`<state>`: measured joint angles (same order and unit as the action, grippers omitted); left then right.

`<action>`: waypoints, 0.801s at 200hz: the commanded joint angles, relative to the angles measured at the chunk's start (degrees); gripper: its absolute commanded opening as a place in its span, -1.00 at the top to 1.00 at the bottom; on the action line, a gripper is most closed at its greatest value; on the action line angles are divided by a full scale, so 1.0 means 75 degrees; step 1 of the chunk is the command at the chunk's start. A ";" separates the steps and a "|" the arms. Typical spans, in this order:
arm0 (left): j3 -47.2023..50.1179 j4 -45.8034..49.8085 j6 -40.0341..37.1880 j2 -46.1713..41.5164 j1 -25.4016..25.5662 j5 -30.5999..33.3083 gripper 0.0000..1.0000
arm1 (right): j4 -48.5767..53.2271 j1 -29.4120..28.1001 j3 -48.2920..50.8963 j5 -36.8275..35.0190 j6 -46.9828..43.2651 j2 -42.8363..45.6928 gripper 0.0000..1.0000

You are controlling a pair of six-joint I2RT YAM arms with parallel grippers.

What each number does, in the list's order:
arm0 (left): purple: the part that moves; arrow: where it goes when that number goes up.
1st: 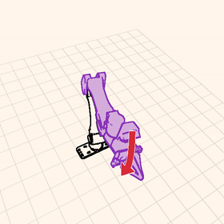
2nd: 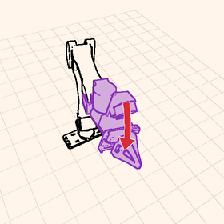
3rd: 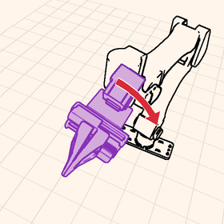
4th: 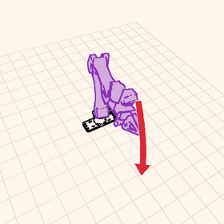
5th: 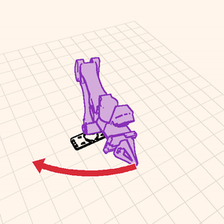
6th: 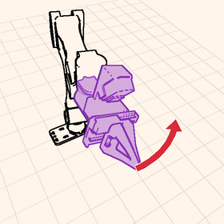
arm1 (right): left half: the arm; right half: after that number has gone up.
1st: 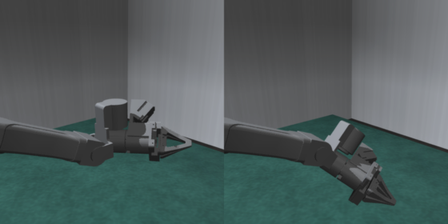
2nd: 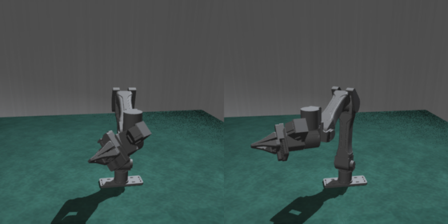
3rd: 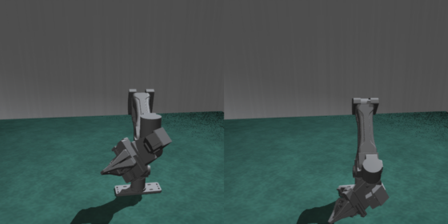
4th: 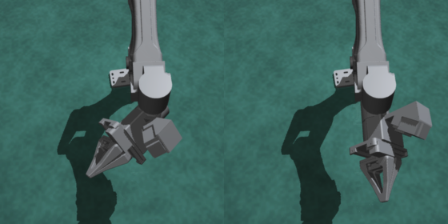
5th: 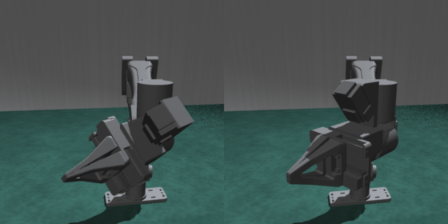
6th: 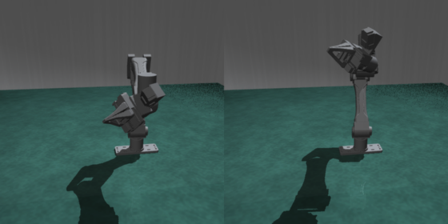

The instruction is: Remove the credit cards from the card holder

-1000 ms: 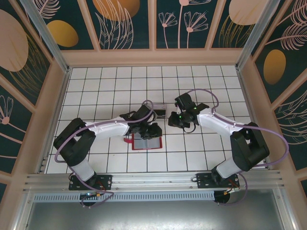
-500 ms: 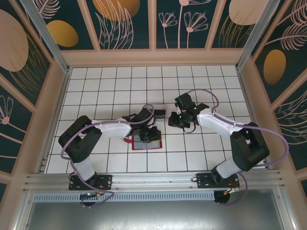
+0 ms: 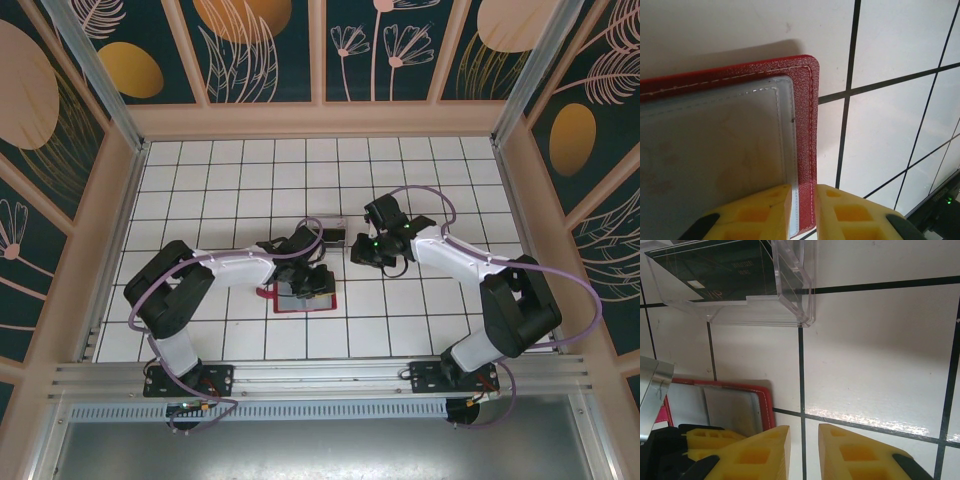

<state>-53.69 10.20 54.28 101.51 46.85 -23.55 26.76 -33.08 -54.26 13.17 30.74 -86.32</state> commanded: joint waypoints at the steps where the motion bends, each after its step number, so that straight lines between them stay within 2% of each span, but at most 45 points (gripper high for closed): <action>1: -0.0013 0.0860 -0.0140 -0.0078 -0.0008 0.0534 0.57 | -0.0030 0.0045 0.0064 -0.0016 -0.0067 -0.0021 0.54; 51: -0.0047 0.1016 -0.0110 -0.0234 -0.0008 0.0665 0.56 | -0.0085 0.0065 0.0085 0.0025 -0.0143 -0.0054 0.55; 113: 0.0005 0.0593 -0.0010 -0.0398 -0.0007 0.0274 0.56 | -0.0111 0.0087 0.0111 0.0049 -0.0173 -0.0067 0.54; 160: 0.0103 0.0552 -0.0016 -0.0398 -0.0001 0.0327 0.56 | -0.0076 0.0101 0.0079 0.0052 -0.0161 -0.0081 0.54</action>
<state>-53.78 13.56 54.15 99.68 46.83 -20.75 26.74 -32.67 -54.22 13.19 30.33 -86.32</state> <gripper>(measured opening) 0.220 0.229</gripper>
